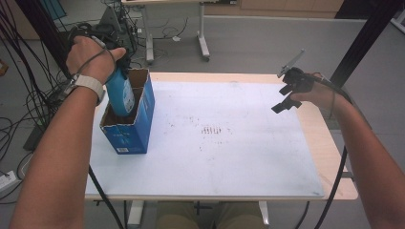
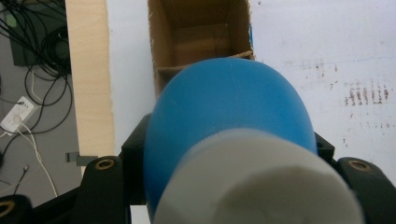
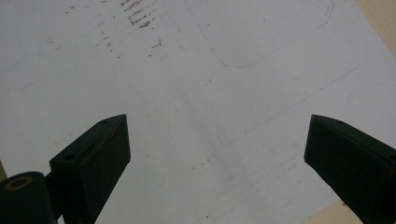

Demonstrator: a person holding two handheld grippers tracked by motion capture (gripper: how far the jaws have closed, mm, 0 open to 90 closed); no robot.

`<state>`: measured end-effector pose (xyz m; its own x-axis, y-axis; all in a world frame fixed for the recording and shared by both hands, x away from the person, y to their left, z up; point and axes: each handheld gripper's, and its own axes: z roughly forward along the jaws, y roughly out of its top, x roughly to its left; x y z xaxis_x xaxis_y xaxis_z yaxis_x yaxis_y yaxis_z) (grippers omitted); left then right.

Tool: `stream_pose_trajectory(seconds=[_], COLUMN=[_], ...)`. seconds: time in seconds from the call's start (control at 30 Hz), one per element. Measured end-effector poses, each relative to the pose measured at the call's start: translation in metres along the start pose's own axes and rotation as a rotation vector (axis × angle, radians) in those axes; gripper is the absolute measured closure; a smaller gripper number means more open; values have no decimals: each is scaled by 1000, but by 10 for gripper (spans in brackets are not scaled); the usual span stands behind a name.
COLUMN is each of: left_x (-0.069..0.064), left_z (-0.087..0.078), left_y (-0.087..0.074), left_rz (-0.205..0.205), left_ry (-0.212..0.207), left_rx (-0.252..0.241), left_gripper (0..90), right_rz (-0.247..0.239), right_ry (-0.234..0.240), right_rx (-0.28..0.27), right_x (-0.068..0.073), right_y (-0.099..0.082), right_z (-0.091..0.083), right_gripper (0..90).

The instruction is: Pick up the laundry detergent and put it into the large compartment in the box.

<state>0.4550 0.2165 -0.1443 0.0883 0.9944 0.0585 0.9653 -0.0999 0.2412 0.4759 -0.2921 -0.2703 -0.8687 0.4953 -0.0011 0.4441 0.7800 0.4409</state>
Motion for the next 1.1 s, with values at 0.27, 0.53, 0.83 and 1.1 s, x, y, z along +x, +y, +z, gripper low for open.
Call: stream_pose_trajectory(seconds=[0.27, 0.53, 0.83, 1.1], left_x=[0, 1, 4, 5], left_z=[13, 24, 39, 49], left_y=[-2, -5, -8, -10], left_rz=[-4, -7, -6, -8], left_ry=[-5, -10, -7, -6], left_rx=[2, 9, 17, 23], left_gripper=[393, 393, 392, 392], right_rz=[2, 6, 13, 15], right_ry=[4, 4, 8, 9], right_rx=[2, 0, 6, 9], right_x=[1, 0, 0, 0], right_y=[-1, -1, -4, -3], right_z=[2, 2, 4, 5], right_gripper=[72, 72, 72, 72])
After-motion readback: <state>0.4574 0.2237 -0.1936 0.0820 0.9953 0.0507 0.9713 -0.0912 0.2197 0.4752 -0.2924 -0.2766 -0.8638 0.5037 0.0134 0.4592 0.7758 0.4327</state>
